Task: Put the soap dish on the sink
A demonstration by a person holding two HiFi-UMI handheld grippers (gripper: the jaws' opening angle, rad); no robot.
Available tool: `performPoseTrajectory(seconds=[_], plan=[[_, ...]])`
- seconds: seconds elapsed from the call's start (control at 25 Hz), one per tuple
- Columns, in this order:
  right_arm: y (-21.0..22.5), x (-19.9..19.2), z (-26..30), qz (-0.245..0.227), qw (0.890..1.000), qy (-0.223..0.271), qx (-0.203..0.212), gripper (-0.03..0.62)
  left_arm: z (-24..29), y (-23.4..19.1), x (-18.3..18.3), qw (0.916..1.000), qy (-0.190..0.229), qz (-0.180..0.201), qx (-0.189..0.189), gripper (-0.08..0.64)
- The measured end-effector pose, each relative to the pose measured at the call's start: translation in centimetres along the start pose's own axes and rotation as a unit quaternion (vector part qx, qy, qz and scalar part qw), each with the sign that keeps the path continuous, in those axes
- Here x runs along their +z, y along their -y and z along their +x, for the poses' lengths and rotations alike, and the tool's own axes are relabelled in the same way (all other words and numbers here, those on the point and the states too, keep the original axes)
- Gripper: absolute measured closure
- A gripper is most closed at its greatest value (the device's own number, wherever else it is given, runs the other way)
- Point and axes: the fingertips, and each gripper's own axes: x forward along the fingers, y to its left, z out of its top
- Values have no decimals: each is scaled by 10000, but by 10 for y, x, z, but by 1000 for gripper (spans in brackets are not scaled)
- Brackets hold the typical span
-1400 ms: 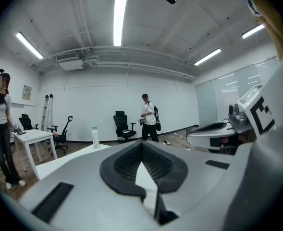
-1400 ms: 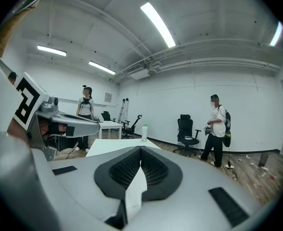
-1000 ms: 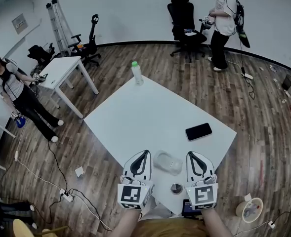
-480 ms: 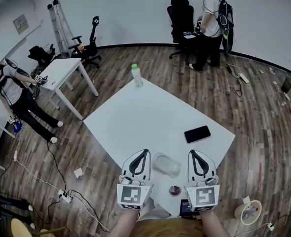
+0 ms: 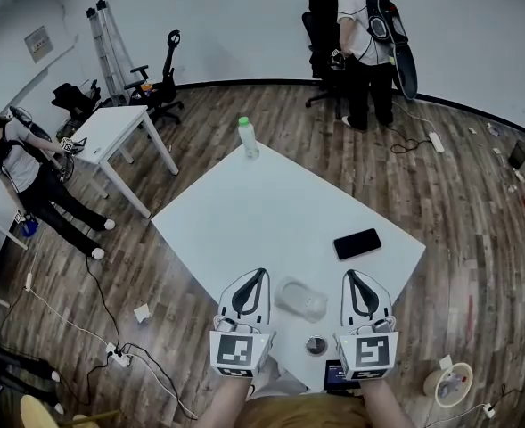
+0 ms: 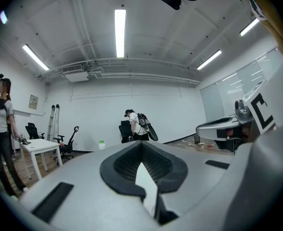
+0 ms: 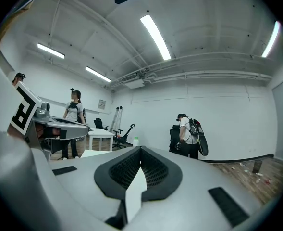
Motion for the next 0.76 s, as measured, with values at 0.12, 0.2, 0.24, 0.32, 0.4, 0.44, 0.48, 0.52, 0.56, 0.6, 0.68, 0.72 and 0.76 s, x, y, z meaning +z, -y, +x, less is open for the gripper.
performPoseTrajectory(seconds=[0.12, 0.2, 0.24, 0.32, 0.4, 0.44, 0.48, 0.52, 0.56, 0.6, 0.68, 0.72, 0.76], plan=[[-1, 2, 1, 6, 10000, -5, -19, 583, -1, -3, 1, 10000, -15, 9, 12, 554], [-2, 3, 1, -5, 10000, -7, -29, 583, -1, -6, 0, 10000, -29, 21, 19, 554], [-3, 3, 0, -14, 10000, -11, -30, 583, -2, -6, 0, 10000, -27, 13, 24, 554], [-4, 2, 0, -33, 10000, -20, -21, 583, -2, -6, 0, 10000, -10, -7, 36, 554], [-4, 2, -1, -36, 10000, -23, -15, 583, -3, -5, 0, 10000, 0, -22, 45, 554], [-4, 2, -1, -34, 10000, -27, -18, 583, -3, -5, 0, 10000, -5, -34, 49, 554], [-4, 1, -1, -34, 10000, -33, -19, 583, -3, -6, -1, 10000, -19, -48, 54, 554], [-5, 1, -1, -33, 10000, -41, -15, 584, -3, -7, -2, 10000, -35, -61, 59, 554], [-5, 1, -1, -34, 10000, -52, -8, 584, -3, -8, -3, 9999, -48, -72, 63, 554], [-6, 0, -1, -38, 10000, -64, -1, 584, -3, -9, -4, 9999, -59, -82, 67, 554], [-7, -1, -1, -53, 9999, -87, 6, 583, -4, -10, -5, 9999, -73, -104, 71, 554], [-8, -2, -1, -59, 9999, -98, 8, 584, -5, -11, -6, 9999, -77, -113, 72, 554], [-8, -3, -1, -65, 9999, -109, 11, 583, -5, -11, -6, 9999, -81, -119, 74, 554]])
